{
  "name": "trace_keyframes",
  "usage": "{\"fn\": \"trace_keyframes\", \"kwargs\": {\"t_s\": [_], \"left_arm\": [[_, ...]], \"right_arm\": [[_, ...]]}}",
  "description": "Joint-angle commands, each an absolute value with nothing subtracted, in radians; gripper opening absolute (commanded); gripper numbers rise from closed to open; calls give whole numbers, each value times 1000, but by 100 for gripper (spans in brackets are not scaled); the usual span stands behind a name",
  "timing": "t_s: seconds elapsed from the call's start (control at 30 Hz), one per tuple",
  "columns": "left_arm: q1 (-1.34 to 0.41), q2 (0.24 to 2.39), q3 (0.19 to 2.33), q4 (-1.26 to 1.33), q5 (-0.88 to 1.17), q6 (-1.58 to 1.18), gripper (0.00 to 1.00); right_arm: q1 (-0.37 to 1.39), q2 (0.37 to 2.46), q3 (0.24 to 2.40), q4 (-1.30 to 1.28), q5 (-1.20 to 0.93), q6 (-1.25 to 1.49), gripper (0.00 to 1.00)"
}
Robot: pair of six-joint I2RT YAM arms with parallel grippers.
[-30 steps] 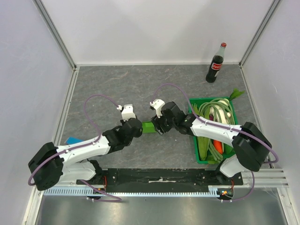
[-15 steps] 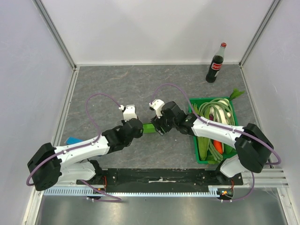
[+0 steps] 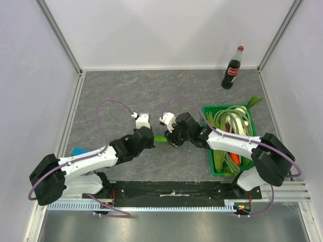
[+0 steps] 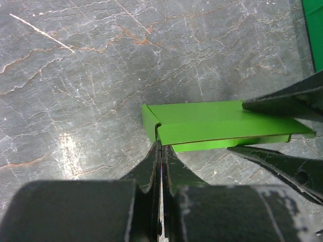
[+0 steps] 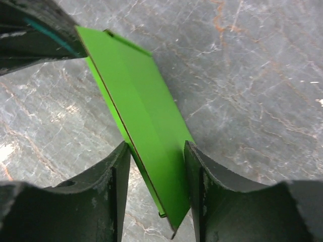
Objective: Fold the paper box
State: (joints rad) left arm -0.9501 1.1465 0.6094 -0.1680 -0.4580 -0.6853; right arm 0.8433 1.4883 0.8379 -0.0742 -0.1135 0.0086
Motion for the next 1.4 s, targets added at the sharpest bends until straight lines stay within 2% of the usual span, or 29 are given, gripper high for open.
{"fn": "trace_keyframes", "kwargs": {"t_s": [0.0, 0.23, 0.43, 0.53, 0.57, 0.67, 1.0, 1.3, 1.37], "left_arm": [[-959, 1181, 611, -175, -410, -658, 2], [-959, 1197, 554, -137, -439, -686, 2], [-950, 1175, 577, -158, -480, -583, 2], [-896, 1148, 568, -111, -401, -543, 2], [-864, 1146, 568, -100, -268, -534, 2], [-769, 1158, 581, -118, -157, -532, 2], [-637, 1235, 575, -146, -41, -534, 2], [-626, 1223, 702, -224, -18, -422, 2], [-626, 1206, 727, -235, -18, -404, 6]], "right_arm": [[848, 1503, 819, 31, -109, -8, 48], [847, 1467, 764, 71, -49, 25, 44], [842, 1497, 799, 48, -46, 8, 42], [833, 1514, 815, 40, -69, 8, 38], [830, 1520, 819, 38, -78, 8, 37], [819, 1542, 830, 31, -104, 8, 34], [795, 1578, 844, 31, -138, -17, 30], [785, 1612, 873, 15, -178, -15, 26], [785, 1614, 873, 15, -183, -14, 25]]}}
